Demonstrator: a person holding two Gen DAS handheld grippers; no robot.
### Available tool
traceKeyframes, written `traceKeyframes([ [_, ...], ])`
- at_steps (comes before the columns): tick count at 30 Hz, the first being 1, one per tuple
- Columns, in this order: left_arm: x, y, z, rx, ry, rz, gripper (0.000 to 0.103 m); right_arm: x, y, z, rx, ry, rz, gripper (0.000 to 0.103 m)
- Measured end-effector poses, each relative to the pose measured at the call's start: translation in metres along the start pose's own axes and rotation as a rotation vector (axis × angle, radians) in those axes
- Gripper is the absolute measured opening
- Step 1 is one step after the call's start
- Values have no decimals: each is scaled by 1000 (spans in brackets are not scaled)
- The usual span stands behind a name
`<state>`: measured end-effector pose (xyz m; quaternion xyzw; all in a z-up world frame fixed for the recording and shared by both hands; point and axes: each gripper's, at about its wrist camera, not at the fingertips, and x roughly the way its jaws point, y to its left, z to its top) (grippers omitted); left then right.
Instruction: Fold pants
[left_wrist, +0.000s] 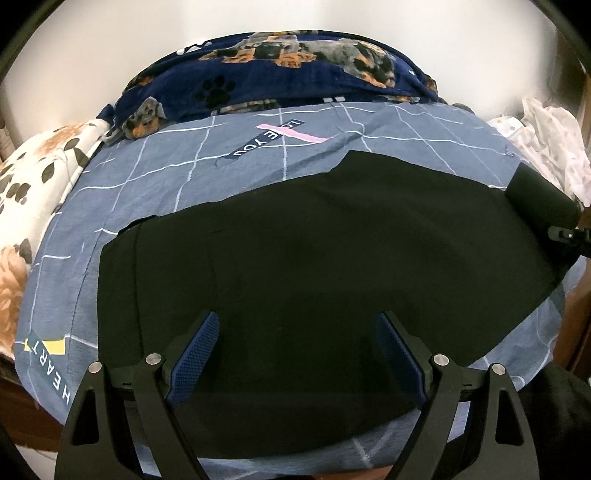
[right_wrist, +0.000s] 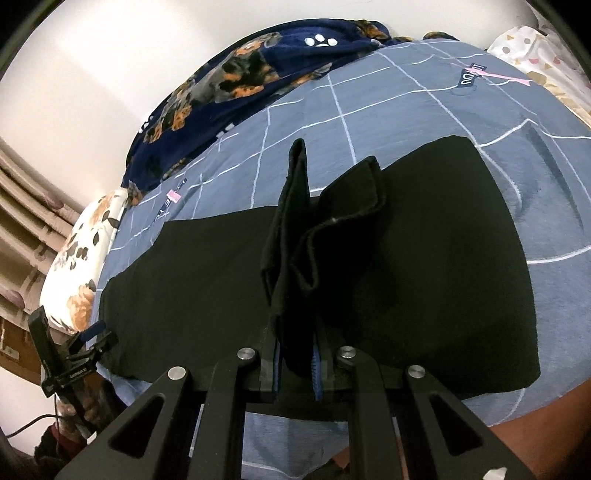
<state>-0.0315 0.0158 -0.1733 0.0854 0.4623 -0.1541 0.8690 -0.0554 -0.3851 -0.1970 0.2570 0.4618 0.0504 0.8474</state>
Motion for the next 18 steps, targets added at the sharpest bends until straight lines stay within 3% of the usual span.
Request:
traceKeyframes([
  [18, 3, -2, -2, 13, 17, 6, 87, 9, 18, -2, -73, 32, 8, 13],
])
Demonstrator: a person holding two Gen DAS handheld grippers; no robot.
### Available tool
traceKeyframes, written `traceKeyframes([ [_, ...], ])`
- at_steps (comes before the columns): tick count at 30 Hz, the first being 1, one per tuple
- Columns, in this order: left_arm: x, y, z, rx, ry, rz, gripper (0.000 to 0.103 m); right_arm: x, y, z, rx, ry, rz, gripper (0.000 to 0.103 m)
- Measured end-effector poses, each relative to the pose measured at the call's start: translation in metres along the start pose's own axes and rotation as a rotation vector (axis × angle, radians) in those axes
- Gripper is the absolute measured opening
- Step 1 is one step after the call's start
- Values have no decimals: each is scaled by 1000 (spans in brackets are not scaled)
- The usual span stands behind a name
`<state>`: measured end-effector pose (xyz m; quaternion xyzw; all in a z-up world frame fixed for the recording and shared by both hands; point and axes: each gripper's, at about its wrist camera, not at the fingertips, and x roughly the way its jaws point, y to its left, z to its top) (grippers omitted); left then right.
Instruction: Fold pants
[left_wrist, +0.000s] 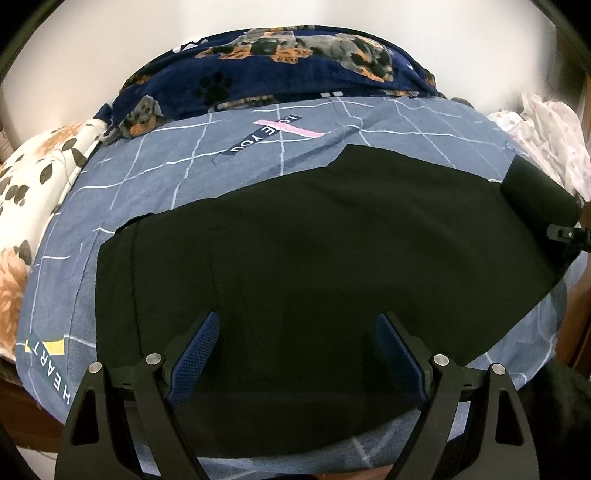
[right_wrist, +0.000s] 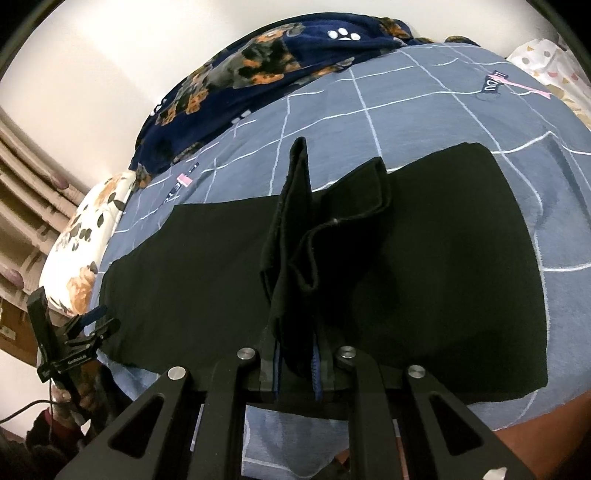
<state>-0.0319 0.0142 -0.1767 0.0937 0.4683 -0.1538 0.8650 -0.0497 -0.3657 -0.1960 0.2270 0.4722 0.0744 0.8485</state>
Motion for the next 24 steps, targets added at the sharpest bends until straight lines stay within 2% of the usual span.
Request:
traceKeyframes([
  [24, 3, -3, -1, 9, 15, 5, 87, 12, 24, -7, -112, 45, -11, 14],
])
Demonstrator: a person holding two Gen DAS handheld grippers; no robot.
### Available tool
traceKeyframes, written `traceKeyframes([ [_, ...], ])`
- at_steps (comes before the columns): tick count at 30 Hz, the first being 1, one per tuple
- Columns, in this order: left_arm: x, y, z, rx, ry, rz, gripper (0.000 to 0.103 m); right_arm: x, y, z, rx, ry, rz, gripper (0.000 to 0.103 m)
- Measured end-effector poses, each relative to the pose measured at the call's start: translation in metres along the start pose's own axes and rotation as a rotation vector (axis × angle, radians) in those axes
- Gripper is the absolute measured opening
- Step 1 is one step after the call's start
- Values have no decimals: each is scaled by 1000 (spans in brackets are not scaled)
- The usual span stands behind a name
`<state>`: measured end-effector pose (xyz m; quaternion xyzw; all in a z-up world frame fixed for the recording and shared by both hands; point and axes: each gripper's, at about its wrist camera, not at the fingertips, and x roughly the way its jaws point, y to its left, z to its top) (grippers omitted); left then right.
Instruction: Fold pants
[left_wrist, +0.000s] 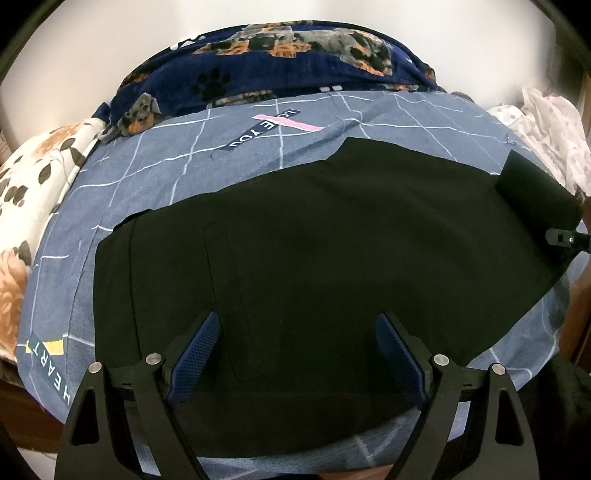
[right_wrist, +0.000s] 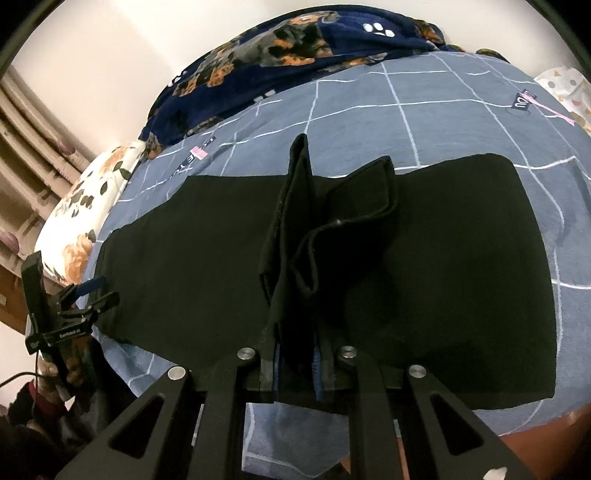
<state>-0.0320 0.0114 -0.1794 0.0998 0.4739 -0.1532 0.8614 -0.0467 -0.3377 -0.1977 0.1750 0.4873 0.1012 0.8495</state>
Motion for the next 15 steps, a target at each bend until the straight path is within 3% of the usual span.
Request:
traceKeyframes([
  [15, 1, 1, 0, -1, 8, 2, 87, 3, 7, 0, -36, 14, 3, 14],
])
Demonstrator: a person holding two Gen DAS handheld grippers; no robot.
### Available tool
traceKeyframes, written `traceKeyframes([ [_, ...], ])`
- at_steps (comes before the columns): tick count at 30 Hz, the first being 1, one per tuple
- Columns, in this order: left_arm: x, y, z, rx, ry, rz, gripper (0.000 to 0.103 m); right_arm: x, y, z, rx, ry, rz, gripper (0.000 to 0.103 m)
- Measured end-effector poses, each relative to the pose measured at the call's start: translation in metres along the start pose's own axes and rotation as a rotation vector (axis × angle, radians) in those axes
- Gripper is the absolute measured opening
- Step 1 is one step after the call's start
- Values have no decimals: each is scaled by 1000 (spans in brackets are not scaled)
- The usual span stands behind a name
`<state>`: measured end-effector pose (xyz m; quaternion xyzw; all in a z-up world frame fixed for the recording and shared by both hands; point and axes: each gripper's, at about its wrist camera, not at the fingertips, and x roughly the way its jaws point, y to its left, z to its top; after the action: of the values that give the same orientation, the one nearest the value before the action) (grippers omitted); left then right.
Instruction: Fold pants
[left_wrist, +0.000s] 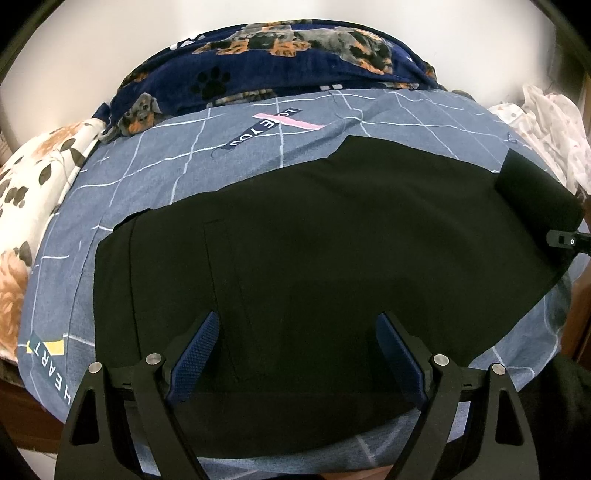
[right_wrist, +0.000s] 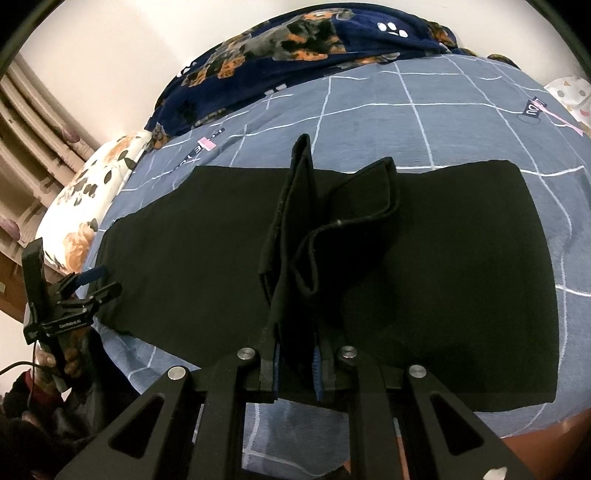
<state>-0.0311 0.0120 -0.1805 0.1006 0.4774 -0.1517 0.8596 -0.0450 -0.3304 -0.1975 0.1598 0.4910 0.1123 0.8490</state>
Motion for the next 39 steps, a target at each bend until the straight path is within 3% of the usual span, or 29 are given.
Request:
traceKeyframes([
  [29, 0, -1, 0, 3, 2, 3, 87, 9, 16, 0, -63, 26, -3, 18],
  [39, 1, -1, 0, 2, 3, 4, 87, 12, 21, -1, -80, 31, 7, 27],
])
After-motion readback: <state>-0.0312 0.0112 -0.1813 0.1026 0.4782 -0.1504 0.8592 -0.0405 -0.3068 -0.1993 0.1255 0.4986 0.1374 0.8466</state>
